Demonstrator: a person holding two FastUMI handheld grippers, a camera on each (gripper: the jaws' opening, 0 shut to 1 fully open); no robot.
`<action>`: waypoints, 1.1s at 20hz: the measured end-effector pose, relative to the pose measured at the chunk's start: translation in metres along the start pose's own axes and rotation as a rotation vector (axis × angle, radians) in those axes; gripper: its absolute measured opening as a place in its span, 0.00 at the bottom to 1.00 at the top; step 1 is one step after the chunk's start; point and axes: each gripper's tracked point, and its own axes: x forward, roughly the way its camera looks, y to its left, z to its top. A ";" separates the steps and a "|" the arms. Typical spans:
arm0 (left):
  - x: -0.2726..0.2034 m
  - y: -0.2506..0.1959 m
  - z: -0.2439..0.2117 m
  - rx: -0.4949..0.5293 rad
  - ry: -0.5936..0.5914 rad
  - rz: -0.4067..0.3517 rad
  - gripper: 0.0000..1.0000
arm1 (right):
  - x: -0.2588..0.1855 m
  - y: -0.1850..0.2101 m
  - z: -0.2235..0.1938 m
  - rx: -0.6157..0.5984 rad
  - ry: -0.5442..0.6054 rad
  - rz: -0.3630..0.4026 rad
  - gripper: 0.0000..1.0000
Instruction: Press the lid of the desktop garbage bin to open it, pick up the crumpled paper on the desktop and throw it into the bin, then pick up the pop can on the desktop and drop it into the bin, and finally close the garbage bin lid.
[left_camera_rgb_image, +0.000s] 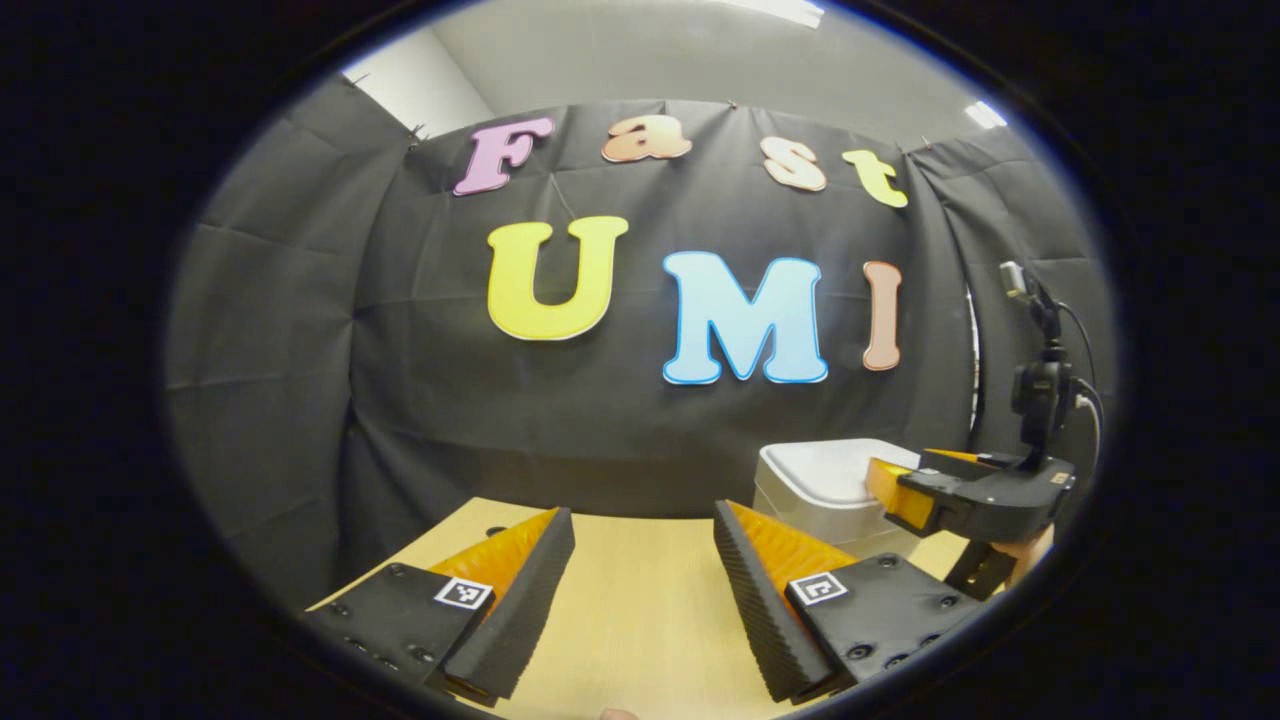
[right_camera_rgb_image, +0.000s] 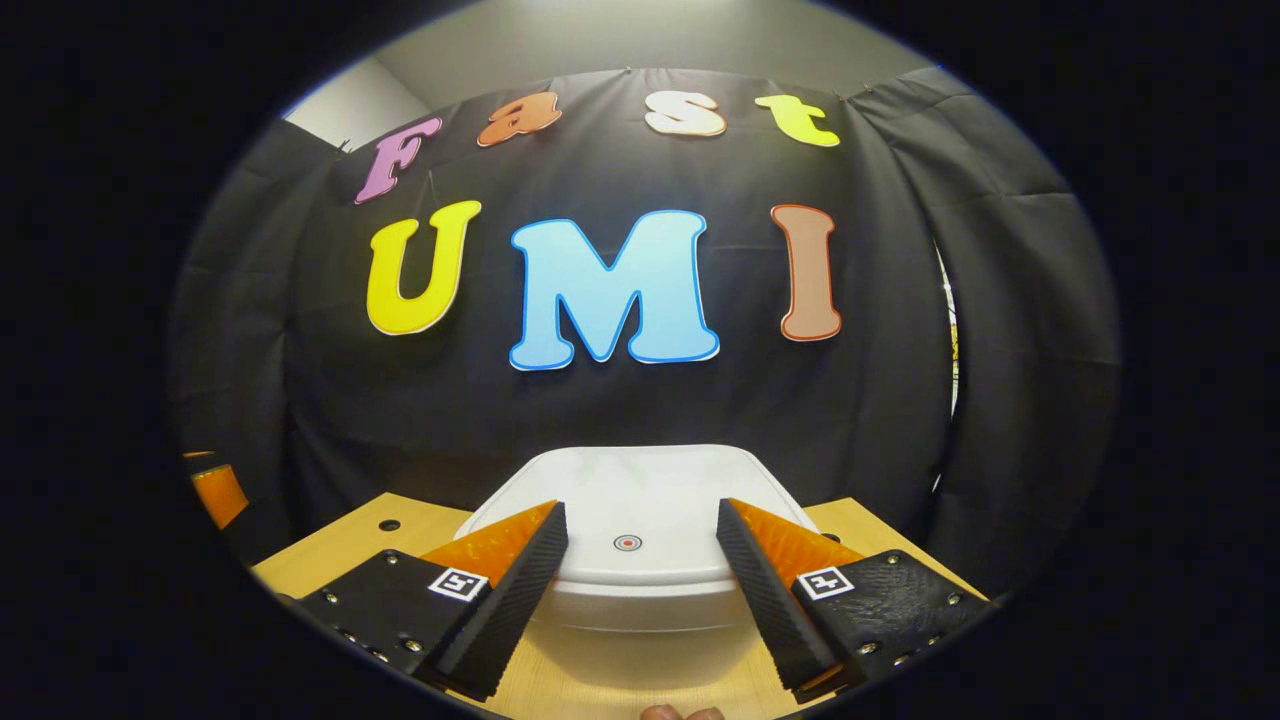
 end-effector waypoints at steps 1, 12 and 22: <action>0.000 -0.004 -0.001 -0.001 -0.002 0.003 0.92 | -0.009 -0.001 0.001 0.007 0.000 0.006 0.97; -0.012 -0.033 -0.011 0.010 -0.037 0.063 0.92 | -0.096 -0.012 0.025 -0.068 -0.049 0.080 0.97; -0.025 -0.034 -0.012 0.060 -0.043 0.051 0.92 | -0.122 0.014 0.040 -0.124 -0.117 0.127 0.96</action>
